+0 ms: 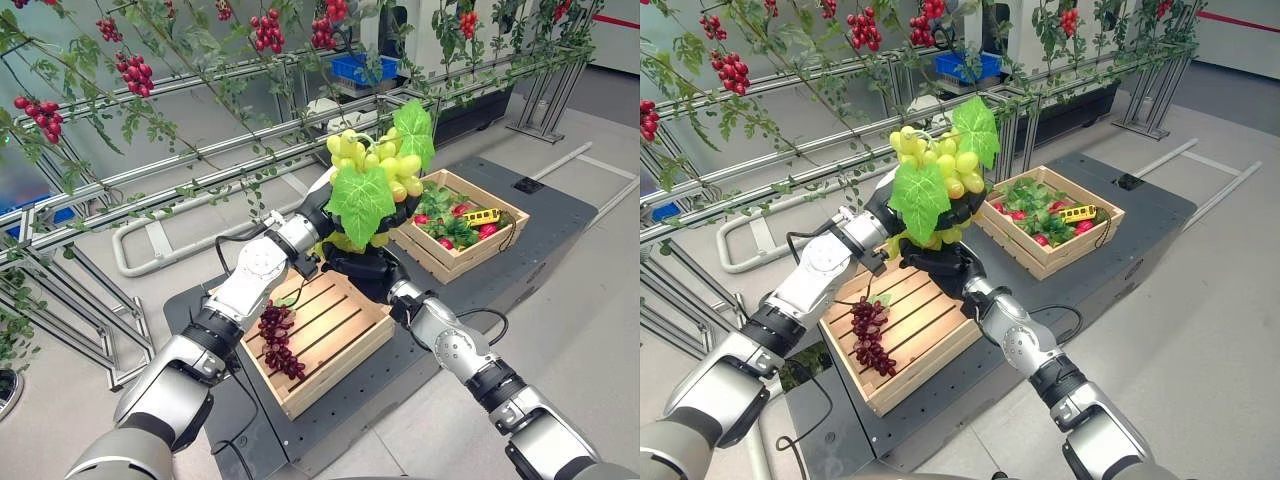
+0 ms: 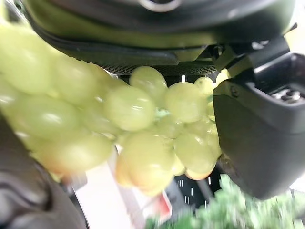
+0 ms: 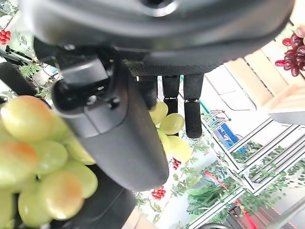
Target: Pick up the fruits from the basket on one side to the basket on the other side
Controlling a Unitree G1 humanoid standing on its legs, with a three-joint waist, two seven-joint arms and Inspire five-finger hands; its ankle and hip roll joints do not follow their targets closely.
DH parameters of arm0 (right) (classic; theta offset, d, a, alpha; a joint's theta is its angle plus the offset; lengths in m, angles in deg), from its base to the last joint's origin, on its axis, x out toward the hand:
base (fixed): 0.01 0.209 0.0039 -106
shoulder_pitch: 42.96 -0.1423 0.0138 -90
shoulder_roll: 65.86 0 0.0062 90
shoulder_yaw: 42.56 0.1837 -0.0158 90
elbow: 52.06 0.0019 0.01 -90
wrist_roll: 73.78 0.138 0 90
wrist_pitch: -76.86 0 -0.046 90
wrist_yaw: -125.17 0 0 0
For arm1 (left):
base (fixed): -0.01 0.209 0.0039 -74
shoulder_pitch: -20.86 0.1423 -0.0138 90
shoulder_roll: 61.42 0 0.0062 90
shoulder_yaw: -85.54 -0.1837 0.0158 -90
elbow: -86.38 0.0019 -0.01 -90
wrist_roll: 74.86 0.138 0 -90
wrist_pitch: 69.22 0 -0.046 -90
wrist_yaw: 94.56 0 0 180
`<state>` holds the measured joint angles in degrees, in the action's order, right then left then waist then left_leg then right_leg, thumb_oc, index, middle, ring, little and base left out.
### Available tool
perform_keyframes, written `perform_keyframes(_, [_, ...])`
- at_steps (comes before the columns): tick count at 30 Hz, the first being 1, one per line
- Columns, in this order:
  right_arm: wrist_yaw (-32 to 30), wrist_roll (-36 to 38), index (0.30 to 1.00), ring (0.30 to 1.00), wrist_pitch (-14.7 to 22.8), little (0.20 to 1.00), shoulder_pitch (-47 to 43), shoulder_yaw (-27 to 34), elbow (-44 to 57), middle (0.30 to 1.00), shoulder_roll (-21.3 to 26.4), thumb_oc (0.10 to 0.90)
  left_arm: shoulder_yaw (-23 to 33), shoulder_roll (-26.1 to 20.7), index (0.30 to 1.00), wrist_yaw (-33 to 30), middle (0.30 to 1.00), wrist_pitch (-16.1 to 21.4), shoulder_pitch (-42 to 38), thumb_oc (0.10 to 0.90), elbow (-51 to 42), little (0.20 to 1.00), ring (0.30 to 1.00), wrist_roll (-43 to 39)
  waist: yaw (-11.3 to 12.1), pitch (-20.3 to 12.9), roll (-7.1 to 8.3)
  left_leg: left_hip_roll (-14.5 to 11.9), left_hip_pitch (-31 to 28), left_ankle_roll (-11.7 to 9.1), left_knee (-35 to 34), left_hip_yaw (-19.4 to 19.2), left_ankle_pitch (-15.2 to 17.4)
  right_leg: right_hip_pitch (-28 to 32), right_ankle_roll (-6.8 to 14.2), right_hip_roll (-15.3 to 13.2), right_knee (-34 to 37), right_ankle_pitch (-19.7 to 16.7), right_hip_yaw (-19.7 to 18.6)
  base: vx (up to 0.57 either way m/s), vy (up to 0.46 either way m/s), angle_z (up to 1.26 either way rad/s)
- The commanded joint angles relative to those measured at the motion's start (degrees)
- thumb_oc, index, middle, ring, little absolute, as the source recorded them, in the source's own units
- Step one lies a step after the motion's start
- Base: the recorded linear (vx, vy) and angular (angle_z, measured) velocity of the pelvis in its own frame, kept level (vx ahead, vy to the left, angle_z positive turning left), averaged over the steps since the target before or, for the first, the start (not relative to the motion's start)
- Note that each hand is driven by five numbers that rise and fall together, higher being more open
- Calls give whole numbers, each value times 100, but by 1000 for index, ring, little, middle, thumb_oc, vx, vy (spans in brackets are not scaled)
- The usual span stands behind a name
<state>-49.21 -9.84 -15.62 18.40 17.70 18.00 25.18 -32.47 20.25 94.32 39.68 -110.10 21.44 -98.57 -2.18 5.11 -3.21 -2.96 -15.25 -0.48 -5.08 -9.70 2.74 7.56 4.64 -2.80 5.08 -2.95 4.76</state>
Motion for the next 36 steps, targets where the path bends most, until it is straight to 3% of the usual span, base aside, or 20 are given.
perform_keyframes(1, [228, 445, 300, 300, 1266, 300, -1142, 1111, 331, 300, -821, 400, 421, -56, 900, -674, 900, 469, -286, 800, 713, 900, 900, 194, -43, -439, 250, -108, 299, -41, 8, 132, 99, 175, -88, -244, -8, 263, 20, 0, 0, 0])
perform_keyframes(9, [85, 105, 300, 300, 1256, 300, -1048, 1173, 352, 300, -679, 400, 571, -233, 900, -1291, 900, 775, -282, 800, 594, 900, 900, 851, -20, -419, 282, -114, 316, -57, 8, 155, 96, 176, -86, -239, -8, 280, 39, 0, 0, 0])
perform_keyframes(22, [27, -267, 300, 300, 1147, 300, -1038, 1377, 262, 300, -279, 400, 547, -616, 900, -815, 900, 807, -189, 800, 453, 900, 900, 846, 4, -418, 291, -115, 300, -58, 8, 172, 114, 201, -75, -238, -8, 281, 42, 0, 0, 0])
perform_keyframes(26, [9, -482, 300, 300, 1063, 300, -1078, 1368, 136, 300, -110, 400, 527, -710, 900, -474, 900, 753, -214, 800, 441, 900, 900, 309, 5, -420, 294, -113, 294, -65, 8, 174, 113, 210, -67, -245, -8, 277, 51, 0, 0, 0])
perform_keyframes(29, [33, -645, 300, 300, 1020, 300, -1066, 1421, 50, 300, 1, 400, 737, -581, 900, 175, 900, 499, -113, 800, 146, 900, 900, -830, 15, -417, 304, -116, 294, -65, 8, 194, 117, 213, -73, -249, -8, 277, 64, 0, 0, 0])
perform_keyframes(36, [-102, -939, 300, 300, 915, 300, -1116, 1524, 57, 300, 152, 400, 928, -327, 900, 1036, 900, -32, 156, 800, -842, 900, 900, -1607, 78, -392, 331, -109, 282, -61, 8, 270, 152, 251, -80, -262, -8, 296, 111, 0, 0, 0])
